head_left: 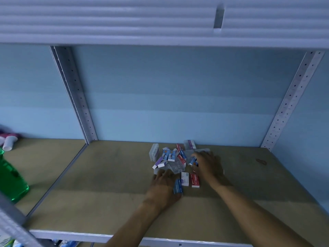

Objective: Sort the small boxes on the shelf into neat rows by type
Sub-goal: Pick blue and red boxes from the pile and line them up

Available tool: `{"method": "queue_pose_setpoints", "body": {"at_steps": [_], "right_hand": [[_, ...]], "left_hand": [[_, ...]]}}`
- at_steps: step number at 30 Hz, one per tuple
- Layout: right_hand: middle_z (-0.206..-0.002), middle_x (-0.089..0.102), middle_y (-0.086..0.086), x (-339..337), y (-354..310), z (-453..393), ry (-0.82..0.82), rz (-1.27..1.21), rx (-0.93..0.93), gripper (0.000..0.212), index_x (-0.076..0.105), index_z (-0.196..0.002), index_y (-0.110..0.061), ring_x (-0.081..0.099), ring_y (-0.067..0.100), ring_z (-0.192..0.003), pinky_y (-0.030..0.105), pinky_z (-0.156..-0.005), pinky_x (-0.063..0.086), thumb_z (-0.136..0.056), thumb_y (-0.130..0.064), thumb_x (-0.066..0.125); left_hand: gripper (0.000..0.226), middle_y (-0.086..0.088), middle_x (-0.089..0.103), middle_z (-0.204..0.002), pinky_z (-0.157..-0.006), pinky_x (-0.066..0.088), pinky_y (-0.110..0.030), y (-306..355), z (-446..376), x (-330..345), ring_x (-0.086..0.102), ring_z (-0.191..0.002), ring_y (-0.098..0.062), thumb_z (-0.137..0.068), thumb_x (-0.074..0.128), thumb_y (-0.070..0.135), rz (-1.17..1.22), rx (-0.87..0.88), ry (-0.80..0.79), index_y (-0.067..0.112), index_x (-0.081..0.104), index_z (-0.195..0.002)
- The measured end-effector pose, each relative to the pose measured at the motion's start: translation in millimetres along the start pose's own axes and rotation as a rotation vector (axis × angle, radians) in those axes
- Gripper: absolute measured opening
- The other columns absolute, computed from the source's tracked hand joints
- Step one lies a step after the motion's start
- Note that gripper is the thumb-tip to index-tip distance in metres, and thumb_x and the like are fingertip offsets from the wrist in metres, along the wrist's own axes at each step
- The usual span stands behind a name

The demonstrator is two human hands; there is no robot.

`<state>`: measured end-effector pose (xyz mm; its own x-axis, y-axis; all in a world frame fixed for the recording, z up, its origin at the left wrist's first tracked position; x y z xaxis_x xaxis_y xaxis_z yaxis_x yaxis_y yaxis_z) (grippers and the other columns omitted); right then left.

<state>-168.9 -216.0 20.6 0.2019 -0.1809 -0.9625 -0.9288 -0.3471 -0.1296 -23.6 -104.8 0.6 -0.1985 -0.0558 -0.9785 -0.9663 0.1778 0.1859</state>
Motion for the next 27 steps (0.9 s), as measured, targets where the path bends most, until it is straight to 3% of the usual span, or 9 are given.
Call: {"method": "queue_pose_setpoints", "body": {"at_steps": [4,7,9,12,15,17,20,23,27], "right_hand": [[-0.118,0.071,-0.002,-9,0,2,0.043,-0.062,-0.03,0.035,0.068,-0.117,-0.027,0.057,0.024,-0.115,0.04,-0.093,0.046,-0.083,-0.037,0.074],[-0.1,0.069,-0.006,-26,0,13,0.055,-0.382,-0.01,0.033,0.069,-0.113,-0.024,0.065,0.017,-0.093,0.032,-0.08,0.052,-0.081,-0.03,0.076],[-0.103,0.064,-0.016,-34,-2,30,-0.022,-0.653,0.04,0.033,0.066,-0.116,-0.029,0.066,0.006,-0.085,0.025,-0.076,0.054,-0.084,-0.026,0.074],[-0.118,0.062,-0.019,-31,-5,65,-0.177,-0.823,0.061,0.046,0.059,-0.124,-0.045,0.067,-0.002,-0.097,0.024,-0.087,0.056,-0.086,-0.022,0.071],[-0.125,0.063,-0.015,-25,-8,100,-0.318,-0.844,-0.005,0.056,0.057,-0.128,-0.049,0.066,-0.001,-0.105,0.026,-0.094,0.055,-0.087,-0.014,0.07],[-0.125,0.062,-0.018,-22,-10,121,-0.417,-0.834,-0.017,0.051,0.058,-0.126,-0.047,0.063,-0.006,-0.11,0.022,-0.097,0.053,-0.088,-0.015,0.071],[-0.129,0.058,-0.028,-18,-12,140,-0.514,-0.715,-0.065,0.051,0.056,-0.126,-0.05,0.051,-0.016,-0.12,0.014,-0.1,0.045,-0.086,-0.025,0.074],[-0.133,0.055,-0.031,-16,-14,149,-0.576,-0.618,-0.12,0.055,0.052,-0.129,-0.052,0.047,-0.017,-0.125,0.017,-0.103,0.043,-0.084,-0.024,0.069],[-0.138,0.049,-0.036,-17,-16,152,-0.593,-0.576,-0.152,0.064,0.048,-0.133,-0.059,0.042,-0.019,-0.128,0.018,-0.107,0.041,-0.086,-0.019,0.064]], "left_hand": [[0.069,0.001,0.048,-0.14,-0.107,0.034,-0.036,2,3,-10,0.038,-0.131,-0.027,-0.077,0.063,0.05,0.079,0.011,0.106,0.031,0.045,-0.141],[0.06,0.0,0.061,-0.123,-0.099,0.043,-0.036,-1,10,-21,0.052,-0.116,-0.028,-0.067,0.067,0.052,0.174,-0.005,0.234,0.027,0.061,-0.12],[0.053,0.002,0.065,-0.108,-0.088,0.046,-0.027,-8,18,-27,0.054,-0.102,-0.02,-0.061,0.071,0.051,0.302,-0.036,0.329,0.024,0.063,-0.106],[0.049,0.019,0.055,-0.099,-0.076,0.033,-0.003,-13,38,-38,0.043,-0.089,-0.001,-0.062,0.081,0.041,0.44,-0.079,0.357,0.025,0.057,-0.102],[0.05,0.03,0.051,-0.098,-0.073,0.034,0.002,-13,60,-38,0.052,-0.088,0.01,-0.064,0.087,0.025,0.56,-0.097,0.325,0.034,0.054,-0.101],[0.056,0.026,0.053,-0.102,-0.076,0.033,0.003,-14,72,-29,0.05,-0.096,0.019,-0.059,0.09,0.028,0.572,-0.095,0.321,0.039,0.054,-0.101],[0.058,0.024,0.054,-0.09,-0.072,0.035,-0.002,-21,80,-13,0.054,-0.088,0.007,-0.05,0.091,0.039,0.537,-0.172,0.299,0.043,0.048,-0.088],[0.055,0.024,0.052,-0.084,-0.069,0.035,-0.006,-20,85,-3,0.051,-0.083,-0.003,-0.049,0.089,0.046,0.491,-0.204,0.268,0.045,0.043,-0.08],[0.051,0.031,0.05,-0.084,-0.078,0.033,-0.006,-20,90,3,0.05,-0.089,-0.005,-0.051,0.082,0.055,0.447,-0.158,0.273,0.046,0.05,-0.089]]}}
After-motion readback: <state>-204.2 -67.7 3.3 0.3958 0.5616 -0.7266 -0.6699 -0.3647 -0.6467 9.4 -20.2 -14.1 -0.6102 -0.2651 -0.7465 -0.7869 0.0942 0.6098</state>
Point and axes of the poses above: each hand's wrist, its own z-axis away from the middle knuckle, its own x-axis out of the palm, y = z × x, the point moved 8 cm from there along -z, towards the middle knuckle
